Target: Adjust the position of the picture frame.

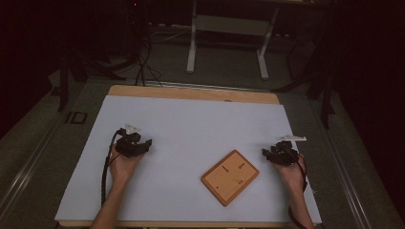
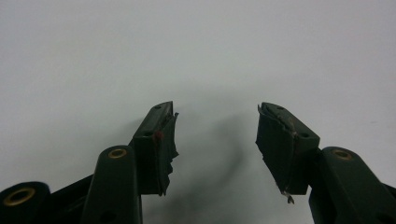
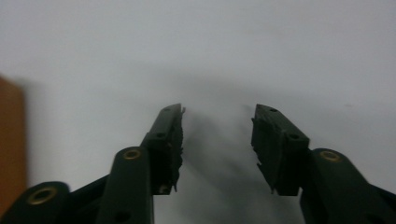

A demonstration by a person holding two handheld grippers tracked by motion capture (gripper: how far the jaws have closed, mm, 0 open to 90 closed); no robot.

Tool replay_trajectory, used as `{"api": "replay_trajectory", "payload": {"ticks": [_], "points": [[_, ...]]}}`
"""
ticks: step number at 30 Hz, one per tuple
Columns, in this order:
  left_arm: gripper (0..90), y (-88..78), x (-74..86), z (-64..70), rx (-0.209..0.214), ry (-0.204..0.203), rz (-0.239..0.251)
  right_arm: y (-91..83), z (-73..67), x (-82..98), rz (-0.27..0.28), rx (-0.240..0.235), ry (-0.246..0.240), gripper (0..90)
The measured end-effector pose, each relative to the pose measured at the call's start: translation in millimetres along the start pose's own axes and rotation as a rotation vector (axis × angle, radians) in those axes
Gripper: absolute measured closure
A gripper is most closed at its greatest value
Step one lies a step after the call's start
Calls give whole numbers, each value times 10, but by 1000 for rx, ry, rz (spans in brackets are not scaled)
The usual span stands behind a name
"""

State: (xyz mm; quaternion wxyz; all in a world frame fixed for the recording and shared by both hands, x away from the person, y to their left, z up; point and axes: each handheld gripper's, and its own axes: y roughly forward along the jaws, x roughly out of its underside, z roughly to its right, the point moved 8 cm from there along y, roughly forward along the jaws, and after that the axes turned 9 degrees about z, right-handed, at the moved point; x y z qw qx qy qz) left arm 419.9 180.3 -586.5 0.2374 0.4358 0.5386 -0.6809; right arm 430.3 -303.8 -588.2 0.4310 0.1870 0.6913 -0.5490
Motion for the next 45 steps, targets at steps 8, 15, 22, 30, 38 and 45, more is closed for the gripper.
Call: {"api": "replay_trajectory", "payload": {"ticks": [8,15,22,30,38,45], "points": [[499,-240,-59,102,37,48,39,-43,-140,-61,-29,-72,-61,540],[502,-285,-62,131,41,63,38,-169,-225,-67,-33,-121,-68,538],[509,-265,-20,142,34,96,11,-231,-347,-26,-62,-157,-103,528],[517,-269,-26,185,52,107,15,-333,-501,-76,-74,-208,-124,528],[527,-256,-12,196,55,100,2,-370,-619,-54,-105,-241,-165,539],[529,-249,-5,201,60,92,-2,-437,-778,-73,-115,-287,-201,554]]}}
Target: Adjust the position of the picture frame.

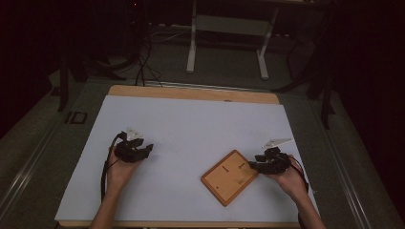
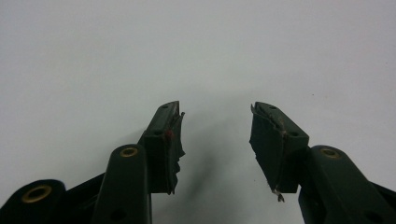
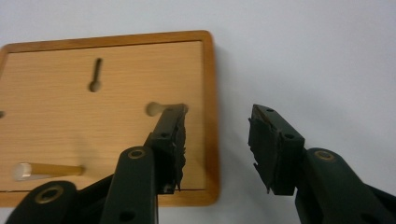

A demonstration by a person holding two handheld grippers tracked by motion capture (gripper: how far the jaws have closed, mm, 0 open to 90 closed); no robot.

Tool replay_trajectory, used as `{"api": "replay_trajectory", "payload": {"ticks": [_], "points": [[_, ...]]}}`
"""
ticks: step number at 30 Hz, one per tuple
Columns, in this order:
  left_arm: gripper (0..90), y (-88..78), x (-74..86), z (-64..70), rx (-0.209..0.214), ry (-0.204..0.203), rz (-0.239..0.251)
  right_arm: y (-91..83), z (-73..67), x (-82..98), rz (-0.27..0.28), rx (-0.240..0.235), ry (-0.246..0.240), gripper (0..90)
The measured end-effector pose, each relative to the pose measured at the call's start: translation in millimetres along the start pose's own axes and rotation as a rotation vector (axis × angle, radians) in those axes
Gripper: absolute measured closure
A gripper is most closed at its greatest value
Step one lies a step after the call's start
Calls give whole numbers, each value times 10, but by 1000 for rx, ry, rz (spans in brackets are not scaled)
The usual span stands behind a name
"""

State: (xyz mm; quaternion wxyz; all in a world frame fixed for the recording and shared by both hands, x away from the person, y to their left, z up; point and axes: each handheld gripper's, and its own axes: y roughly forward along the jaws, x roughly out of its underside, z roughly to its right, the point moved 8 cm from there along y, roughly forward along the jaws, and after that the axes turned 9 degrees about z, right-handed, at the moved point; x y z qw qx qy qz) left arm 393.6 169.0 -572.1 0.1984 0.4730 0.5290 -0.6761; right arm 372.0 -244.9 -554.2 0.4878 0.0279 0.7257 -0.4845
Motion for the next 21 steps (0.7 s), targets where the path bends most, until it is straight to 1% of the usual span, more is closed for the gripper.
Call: {"api": "replay_trajectory", "payload": {"ticks": [4,8,13,21], "points": [[531,8,9,7,4,-4,-8,3,-78,-31,-8,-16,-12,564],[532,6,10,1,4,-6,-8,4,-149,-59,-5,-32,-19,566],[531,3,14,-14,-2,-14,-10,-1,-238,-61,11,-54,-23,565],[531,3,23,-26,-7,-23,-13,-28,-332,-22,39,-82,-18,566]]}}
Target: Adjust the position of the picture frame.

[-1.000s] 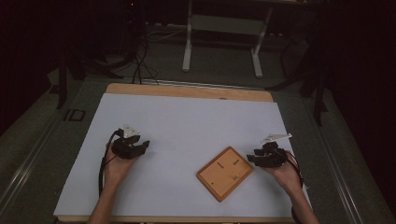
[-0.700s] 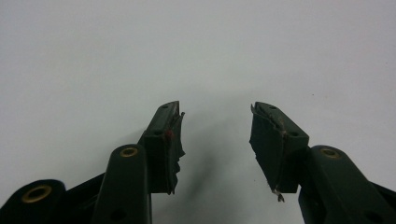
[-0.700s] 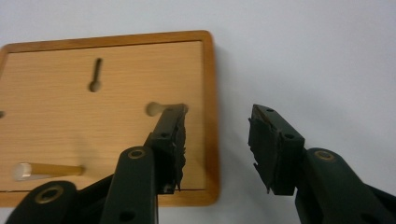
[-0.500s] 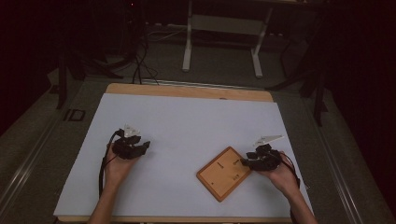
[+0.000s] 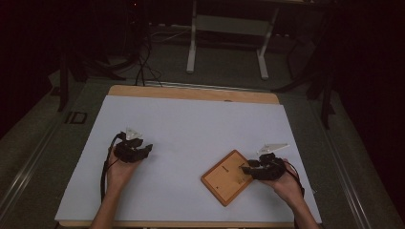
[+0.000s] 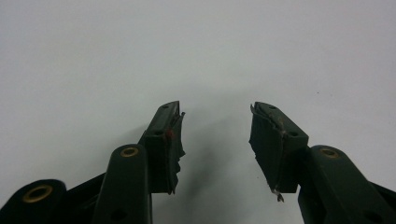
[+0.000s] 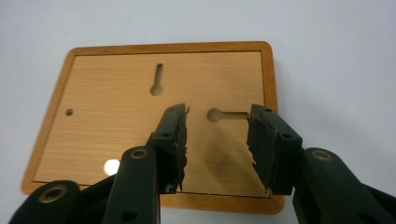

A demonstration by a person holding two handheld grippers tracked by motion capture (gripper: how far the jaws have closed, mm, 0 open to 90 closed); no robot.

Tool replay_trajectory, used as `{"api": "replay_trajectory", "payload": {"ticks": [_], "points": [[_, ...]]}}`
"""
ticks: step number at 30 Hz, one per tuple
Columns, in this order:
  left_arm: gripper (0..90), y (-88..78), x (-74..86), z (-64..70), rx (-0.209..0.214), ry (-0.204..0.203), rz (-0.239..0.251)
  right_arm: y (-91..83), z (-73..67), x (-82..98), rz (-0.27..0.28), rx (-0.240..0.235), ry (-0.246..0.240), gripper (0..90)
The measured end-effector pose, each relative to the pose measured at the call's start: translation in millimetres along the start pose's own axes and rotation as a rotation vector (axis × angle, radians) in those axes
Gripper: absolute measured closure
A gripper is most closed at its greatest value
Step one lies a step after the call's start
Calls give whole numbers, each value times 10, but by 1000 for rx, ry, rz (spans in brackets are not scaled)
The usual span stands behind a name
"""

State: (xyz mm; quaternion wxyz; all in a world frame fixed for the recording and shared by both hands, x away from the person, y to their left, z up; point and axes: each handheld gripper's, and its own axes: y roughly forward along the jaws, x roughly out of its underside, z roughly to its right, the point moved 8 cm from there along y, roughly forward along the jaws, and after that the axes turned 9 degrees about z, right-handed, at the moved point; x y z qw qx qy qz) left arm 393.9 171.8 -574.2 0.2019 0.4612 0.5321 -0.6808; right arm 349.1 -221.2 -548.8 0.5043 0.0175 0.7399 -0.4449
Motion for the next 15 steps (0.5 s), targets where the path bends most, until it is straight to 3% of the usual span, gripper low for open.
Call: {"api": "replay_trajectory", "payload": {"ticks": [15], "points": [[531,9,14,-3,-2,1,-7,-120,-219,-28,53,-36,-37,580]]}}
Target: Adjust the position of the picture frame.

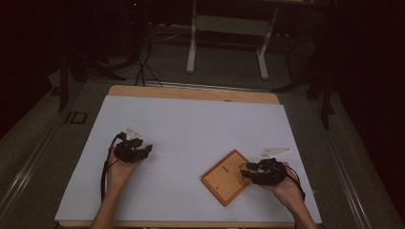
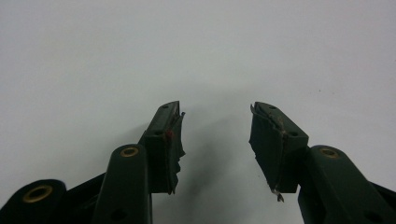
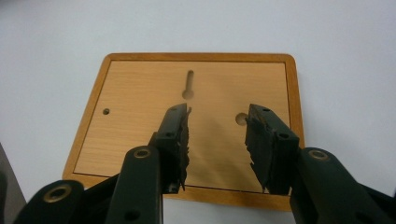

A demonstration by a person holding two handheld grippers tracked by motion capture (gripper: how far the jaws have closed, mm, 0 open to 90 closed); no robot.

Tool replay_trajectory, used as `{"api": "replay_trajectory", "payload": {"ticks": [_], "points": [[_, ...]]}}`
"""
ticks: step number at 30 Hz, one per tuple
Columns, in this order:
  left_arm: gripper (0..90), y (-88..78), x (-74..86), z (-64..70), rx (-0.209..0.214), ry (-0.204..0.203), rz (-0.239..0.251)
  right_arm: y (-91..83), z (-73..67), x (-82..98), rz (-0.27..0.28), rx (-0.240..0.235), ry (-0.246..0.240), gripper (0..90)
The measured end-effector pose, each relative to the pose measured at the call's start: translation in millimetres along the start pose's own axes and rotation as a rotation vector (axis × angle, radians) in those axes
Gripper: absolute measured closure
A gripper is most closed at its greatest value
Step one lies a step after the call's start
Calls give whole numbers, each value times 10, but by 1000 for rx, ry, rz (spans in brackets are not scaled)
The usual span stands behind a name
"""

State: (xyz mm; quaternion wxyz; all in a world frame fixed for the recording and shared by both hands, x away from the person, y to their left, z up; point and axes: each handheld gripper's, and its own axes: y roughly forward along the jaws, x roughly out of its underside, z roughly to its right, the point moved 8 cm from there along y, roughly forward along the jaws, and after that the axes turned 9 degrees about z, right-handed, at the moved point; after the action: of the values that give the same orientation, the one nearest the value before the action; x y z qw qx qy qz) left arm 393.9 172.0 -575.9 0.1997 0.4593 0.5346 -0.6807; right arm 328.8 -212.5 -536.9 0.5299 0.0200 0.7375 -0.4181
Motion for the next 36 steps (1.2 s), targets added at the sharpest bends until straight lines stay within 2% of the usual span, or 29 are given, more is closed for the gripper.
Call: {"api": "replay_trajectory", "payload": {"ticks": [5,12,17,20,24,29,36], "points": [[531,6,7,4,-1,0,-6,-13,-107,2,10,-23,-17,577],[531,12,12,2,-2,0,-7,71,-166,131,-34,-36,-19,612],[531,16,18,0,-3,3,-11,148,-183,229,-56,-9,-29,711],[531,17,20,1,-3,4,-12,172,-217,248,-33,9,-47,769],[531,17,23,1,-3,5,-13,192,-232,285,-44,34,-68,784],[531,23,27,-1,-2,1,-14,206,-250,307,-19,42,-63,828],[531,24,32,-3,-2,5,-19,205,-265,296,-46,69,-98,836]]}}
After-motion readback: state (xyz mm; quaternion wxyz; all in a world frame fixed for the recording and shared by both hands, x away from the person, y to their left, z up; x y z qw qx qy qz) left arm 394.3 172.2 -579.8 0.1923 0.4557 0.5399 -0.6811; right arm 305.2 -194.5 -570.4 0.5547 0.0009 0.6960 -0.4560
